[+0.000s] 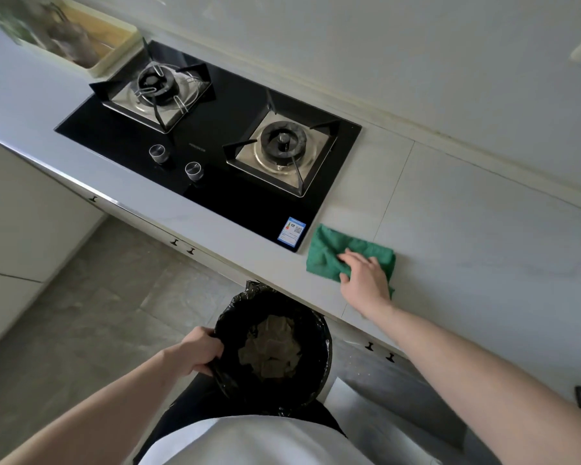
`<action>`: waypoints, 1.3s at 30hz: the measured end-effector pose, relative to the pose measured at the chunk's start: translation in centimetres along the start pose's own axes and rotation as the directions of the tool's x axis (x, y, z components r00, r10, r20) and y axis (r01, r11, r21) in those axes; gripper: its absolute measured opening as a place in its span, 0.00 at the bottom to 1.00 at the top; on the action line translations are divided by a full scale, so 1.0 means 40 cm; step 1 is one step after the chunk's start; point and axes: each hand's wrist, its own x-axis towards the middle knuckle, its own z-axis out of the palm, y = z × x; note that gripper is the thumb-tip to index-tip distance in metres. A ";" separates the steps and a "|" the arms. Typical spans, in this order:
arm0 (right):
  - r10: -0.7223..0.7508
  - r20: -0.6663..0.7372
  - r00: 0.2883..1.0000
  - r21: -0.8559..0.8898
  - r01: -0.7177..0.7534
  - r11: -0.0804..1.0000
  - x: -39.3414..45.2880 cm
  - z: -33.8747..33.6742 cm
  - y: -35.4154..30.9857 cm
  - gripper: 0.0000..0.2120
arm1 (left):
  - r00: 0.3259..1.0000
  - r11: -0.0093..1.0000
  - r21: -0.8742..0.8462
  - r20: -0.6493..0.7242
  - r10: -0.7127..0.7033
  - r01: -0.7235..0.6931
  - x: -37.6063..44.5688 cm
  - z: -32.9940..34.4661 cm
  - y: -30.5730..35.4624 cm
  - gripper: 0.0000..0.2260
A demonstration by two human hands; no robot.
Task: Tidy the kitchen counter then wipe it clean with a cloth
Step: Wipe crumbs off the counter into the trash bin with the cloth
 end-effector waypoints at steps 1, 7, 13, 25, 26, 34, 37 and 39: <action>-0.001 0.003 1.000 0.013 0.001 1.000 -0.029 0.014 -0.021 0.23 | 1.000 1.000 0.005 0.003 0.005 -0.005 0.000 -0.001 0.001 0.13; -0.079 0.101 0.992 0.116 0.067 0.991 -0.176 0.069 -0.143 0.23 | 1.000 1.000 0.026 0.008 0.017 -0.017 -0.002 -0.010 -0.007 0.13; -0.131 0.291 0.948 0.236 0.062 0.970 -0.215 0.056 -0.171 0.19 | 1.000 0.999 0.031 0.003 0.024 -0.024 0.011 -0.007 -0.015 0.13; 0.152 -0.084 0.985 0.268 -0.124 0.955 -0.019 -0.117 -0.022 0.17 | 1.000 0.998 0.062 -0.011 0.027 -0.027 0.006 -0.002 -0.011 0.12; 0.147 -0.046 0.988 0.235 -0.132 0.963 -0.024 -0.093 -0.028 0.18 | 1.000 0.997 0.067 -0.011 0.025 -0.024 0.004 -0.002 -0.010 0.12; -0.106 0.081 0.991 0.088 0.099 0.991 -0.153 0.058 -0.169 0.19 | 1.000 0.996 0.084 -0.012 0.012 -0.011 0.001 0.002 -0.006 0.12; -0.158 0.229 0.961 0.150 0.125 0.981 -0.189 0.074 -0.193 0.18 | 1.000 0.997 0.076 -0.005 0.008 -0.008 0.007 0.001 -0.007 0.12; -0.148 0.279 0.949 0.233 0.083 0.969 -0.191 0.069 -0.197 0.17 | 1.000 0.997 0.081 0.001 0.009 -0.009 0.009 0.000 -0.005 0.12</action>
